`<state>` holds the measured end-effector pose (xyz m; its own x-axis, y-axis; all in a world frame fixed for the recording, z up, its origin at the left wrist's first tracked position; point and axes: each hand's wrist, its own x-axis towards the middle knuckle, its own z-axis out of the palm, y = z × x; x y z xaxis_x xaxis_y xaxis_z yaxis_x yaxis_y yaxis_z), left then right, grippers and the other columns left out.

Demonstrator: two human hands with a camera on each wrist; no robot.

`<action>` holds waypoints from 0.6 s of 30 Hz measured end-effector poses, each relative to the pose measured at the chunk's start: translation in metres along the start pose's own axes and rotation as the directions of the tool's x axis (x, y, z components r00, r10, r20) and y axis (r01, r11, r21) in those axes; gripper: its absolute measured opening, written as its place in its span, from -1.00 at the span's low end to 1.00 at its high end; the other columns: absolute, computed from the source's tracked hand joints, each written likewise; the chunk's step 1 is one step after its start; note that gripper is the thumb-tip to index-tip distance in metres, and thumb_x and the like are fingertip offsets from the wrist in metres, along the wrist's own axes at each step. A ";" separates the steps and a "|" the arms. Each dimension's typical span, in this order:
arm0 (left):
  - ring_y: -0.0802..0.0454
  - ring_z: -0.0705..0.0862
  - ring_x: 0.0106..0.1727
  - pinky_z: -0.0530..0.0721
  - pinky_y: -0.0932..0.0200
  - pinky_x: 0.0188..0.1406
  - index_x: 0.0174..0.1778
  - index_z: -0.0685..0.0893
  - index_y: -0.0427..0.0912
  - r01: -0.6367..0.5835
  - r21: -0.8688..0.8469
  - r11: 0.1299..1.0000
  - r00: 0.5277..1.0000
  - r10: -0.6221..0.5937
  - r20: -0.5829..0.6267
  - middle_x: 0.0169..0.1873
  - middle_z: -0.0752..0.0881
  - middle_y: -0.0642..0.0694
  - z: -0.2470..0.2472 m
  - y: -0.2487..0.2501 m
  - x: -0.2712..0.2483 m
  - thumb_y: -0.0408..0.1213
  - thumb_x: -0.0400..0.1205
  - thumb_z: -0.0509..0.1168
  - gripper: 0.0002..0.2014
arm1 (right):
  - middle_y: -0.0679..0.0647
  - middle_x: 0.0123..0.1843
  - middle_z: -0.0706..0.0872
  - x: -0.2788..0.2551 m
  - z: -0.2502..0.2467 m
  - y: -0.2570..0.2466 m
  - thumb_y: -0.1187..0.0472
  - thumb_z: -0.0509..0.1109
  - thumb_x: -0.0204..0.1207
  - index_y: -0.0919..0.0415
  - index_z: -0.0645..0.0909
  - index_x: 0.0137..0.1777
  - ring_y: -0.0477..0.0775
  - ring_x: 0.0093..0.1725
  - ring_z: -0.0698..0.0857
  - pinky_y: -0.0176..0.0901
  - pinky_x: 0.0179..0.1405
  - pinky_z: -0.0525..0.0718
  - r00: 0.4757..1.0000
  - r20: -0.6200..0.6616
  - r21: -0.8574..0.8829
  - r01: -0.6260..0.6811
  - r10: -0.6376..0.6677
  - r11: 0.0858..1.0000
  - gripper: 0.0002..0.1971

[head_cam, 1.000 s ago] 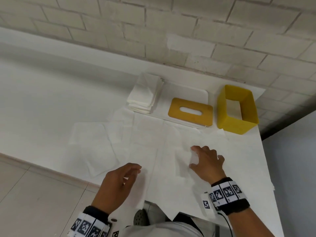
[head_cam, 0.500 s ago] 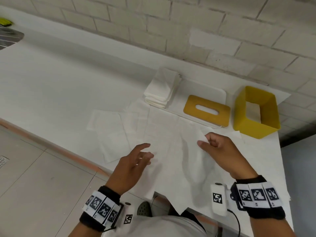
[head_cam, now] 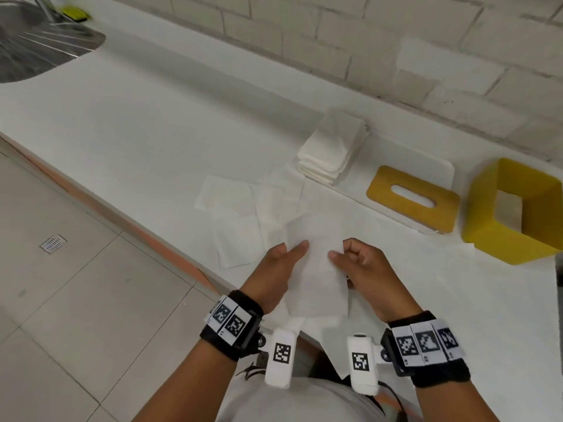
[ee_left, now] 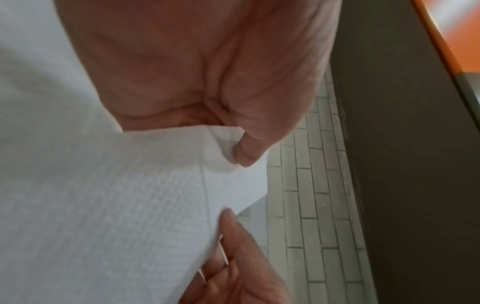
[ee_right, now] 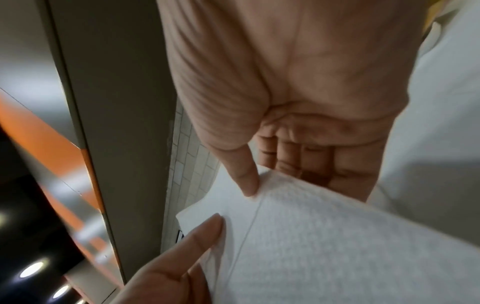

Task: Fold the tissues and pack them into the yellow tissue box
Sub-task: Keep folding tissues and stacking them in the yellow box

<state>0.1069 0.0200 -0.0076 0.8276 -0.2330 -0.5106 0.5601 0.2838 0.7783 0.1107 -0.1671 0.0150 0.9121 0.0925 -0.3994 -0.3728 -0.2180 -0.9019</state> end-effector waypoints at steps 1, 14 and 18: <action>-0.15 0.80 0.30 0.63 -0.27 0.49 0.38 0.74 -0.15 -0.011 0.032 0.999 0.999 0.012 -0.042 0.23 0.85 -0.16 -0.003 0.001 0.000 -0.08 0.80 0.28 -0.68 | 0.27 -0.17 0.78 0.003 0.002 0.004 0.17 0.50 0.63 0.20 0.67 -0.01 0.14 -0.14 0.74 0.05 -0.14 0.68 1.000 0.003 -0.009 -0.029 0.029 1.000 -0.89; -0.24 0.83 0.16 0.75 -0.17 0.23 0.24 0.78 -0.16 -0.043 0.112 0.993 0.899 0.088 -0.430 0.07 0.89 -0.17 -0.103 -0.005 -0.016 -0.13 0.80 0.28 -0.75 | 0.12 0.38 0.60 0.038 0.032 0.016 -0.07 0.55 0.51 0.06 0.27 0.64 0.15 0.38 0.60 -0.07 0.25 0.56 0.988 -0.151 -0.604 -0.117 0.031 0.789 -0.22; -0.21 0.84 0.14 0.77 -0.12 0.18 0.27 0.78 -0.17 -0.025 0.120 0.992 0.909 0.072 -0.410 0.07 0.89 -0.16 -0.101 -0.010 -0.022 -0.14 0.81 0.27 -0.74 | 0.19 0.43 0.55 0.045 0.044 0.018 0.05 0.56 0.49 0.04 0.12 0.66 0.24 0.39 0.58 -0.06 0.15 0.55 0.980 -0.193 -0.644 -0.162 0.046 0.748 -0.15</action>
<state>0.0872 0.1159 -0.0408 0.8082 0.1896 -0.5576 0.5309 0.1753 0.8291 0.1373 -0.1241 -0.0268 0.9097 -0.1067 -0.4013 -0.3166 -0.8037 -0.5038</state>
